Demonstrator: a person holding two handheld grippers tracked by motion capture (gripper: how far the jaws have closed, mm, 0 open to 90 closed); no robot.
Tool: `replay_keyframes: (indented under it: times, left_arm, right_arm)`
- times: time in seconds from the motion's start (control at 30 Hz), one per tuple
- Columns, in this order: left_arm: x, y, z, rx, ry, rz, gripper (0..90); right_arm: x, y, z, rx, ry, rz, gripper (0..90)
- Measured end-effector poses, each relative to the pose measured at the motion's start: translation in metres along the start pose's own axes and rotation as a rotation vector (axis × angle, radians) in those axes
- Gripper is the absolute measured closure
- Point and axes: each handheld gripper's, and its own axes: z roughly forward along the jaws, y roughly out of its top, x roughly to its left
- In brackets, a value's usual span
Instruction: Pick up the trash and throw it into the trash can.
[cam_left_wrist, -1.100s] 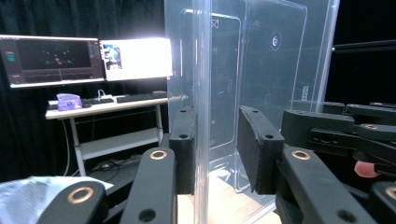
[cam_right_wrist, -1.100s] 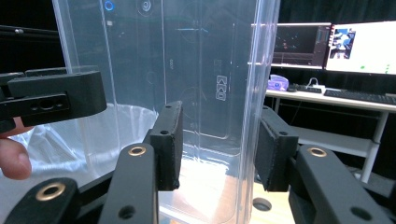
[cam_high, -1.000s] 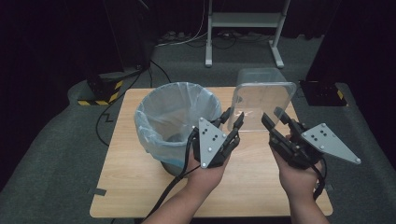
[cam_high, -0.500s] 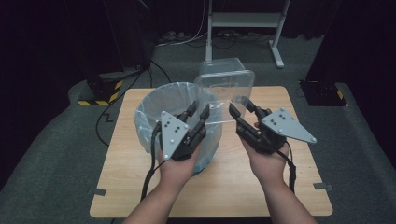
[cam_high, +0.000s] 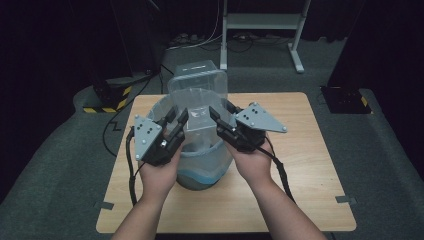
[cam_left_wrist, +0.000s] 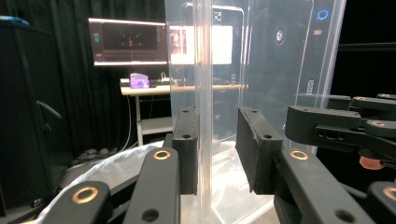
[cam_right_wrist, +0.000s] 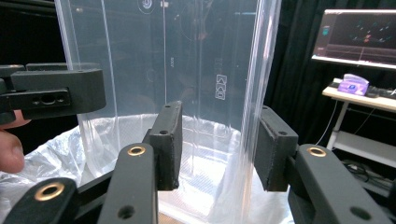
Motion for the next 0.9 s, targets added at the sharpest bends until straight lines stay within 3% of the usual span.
replay_keyframes:
  times: [0.17,0.3,0.63,0.9]
  left_arm:
    - [0.008,-0.003,0.0,0.016,-0.02,-0.007,60.4]
    - [0.012,-0.004,-0.002,0.005,-0.002,-0.032,53.1]
    - [0.016,-0.004,-0.005,-0.004,0.005,-0.032,53.2]
    - [0.032,-0.004,-0.017,0.012,0.033,-0.01,54.2]
  right_arm:
    - [0.003,-0.002,0.01,0.041,0.012,0.001,53.3]
    - [0.004,-0.004,0.012,0.049,-0.004,-0.004,47.6]
    - [0.0,-0.003,0.003,0.043,-0.012,-0.007,48.2]
    - [-0.018,-0.008,-0.013,0.06,-0.053,-0.014,46.7]
